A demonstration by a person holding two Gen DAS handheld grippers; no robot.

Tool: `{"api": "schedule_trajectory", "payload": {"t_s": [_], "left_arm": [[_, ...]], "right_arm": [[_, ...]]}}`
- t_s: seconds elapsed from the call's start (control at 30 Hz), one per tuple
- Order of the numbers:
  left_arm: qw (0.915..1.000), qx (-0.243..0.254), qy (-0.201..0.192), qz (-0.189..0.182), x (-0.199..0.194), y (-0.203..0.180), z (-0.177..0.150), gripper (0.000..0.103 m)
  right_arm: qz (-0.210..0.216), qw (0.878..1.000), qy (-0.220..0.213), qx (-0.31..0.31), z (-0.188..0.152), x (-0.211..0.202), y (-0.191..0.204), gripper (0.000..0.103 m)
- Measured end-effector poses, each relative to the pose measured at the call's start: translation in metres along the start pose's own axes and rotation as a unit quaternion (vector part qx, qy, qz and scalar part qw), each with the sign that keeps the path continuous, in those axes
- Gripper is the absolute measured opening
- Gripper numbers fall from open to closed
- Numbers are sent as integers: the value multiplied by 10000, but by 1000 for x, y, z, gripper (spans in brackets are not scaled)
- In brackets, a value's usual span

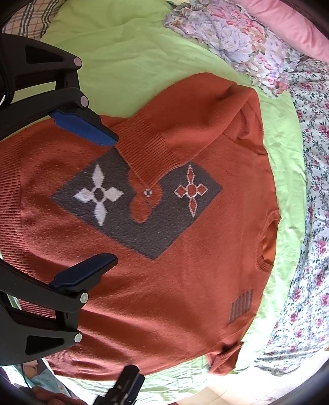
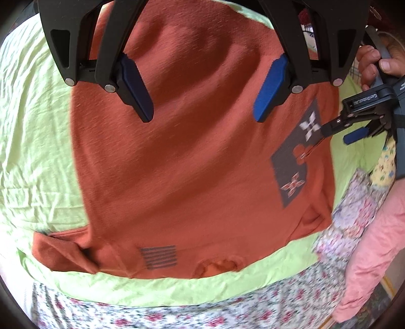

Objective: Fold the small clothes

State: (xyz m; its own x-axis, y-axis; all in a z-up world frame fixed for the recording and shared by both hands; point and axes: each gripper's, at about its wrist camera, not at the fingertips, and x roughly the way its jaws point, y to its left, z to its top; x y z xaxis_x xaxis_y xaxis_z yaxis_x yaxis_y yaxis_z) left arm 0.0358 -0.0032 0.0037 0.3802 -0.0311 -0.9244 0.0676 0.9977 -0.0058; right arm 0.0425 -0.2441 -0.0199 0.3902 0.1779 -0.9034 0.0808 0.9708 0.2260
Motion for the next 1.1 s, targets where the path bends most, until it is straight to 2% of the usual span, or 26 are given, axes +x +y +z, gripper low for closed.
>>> {"api": "schedule_trajectory", "payload": {"t_s": [0.23, 0.5, 0.63, 0.77, 0.8, 0.83, 0.87, 0.9, 0.93, 0.97, 1.03, 1.1], "left_arm": [[9998, -149, -39, 87, 13, 3, 34, 88], [9994, -313, -141, 16, 33, -5, 84, 88], [9989, -450, -105, -10, 45, -8, 105, 88], [9989, -472, -57, 7, 56, -13, 118, 88], [9989, -461, -28, 16, 60, -14, 121, 88], [9990, -452, -5, 16, 63, -15, 122, 88], [9990, -442, 22, -2, 67, -16, 124, 88], [9991, -427, 41, 11, 69, -17, 125, 88], [9991, -422, 54, 6, 71, -17, 125, 88], [9991, -423, 67, -10, 73, -17, 125, 88], [9989, -445, 91, -59, 76, -16, 124, 88], [9987, -475, 130, -88, 77, -14, 122, 88]], "right_arm": [[-379, 9977, -380, 403, 44, -7, -57, 81], [-906, 9904, -918, 490, 131, 0, -119, 81], [-1071, 9888, -952, 427, 172, 22, -144, 81], [-1310, 9883, -745, 246, 198, 51, -160, 81], [-1406, 9877, -662, 178, 201, 58, -164, 78], [-1474, 9873, -585, 72, 204, 65, -168, 62], [-1467, 9878, -529, 38, 205, 69, -171, 50], [-1445, 9884, -462, 55, 206, 71, -176, 27], [-1377, 9894, -435, 135, 206, 70, -180, 10], [-1282, 9904, -475, 195, 205, 68, -181, 5], [-1165, 9911, -613, 179, 203, 57, -170, 4], [-850, 9934, -745, 194, 203, 46, -155, 4]]}}
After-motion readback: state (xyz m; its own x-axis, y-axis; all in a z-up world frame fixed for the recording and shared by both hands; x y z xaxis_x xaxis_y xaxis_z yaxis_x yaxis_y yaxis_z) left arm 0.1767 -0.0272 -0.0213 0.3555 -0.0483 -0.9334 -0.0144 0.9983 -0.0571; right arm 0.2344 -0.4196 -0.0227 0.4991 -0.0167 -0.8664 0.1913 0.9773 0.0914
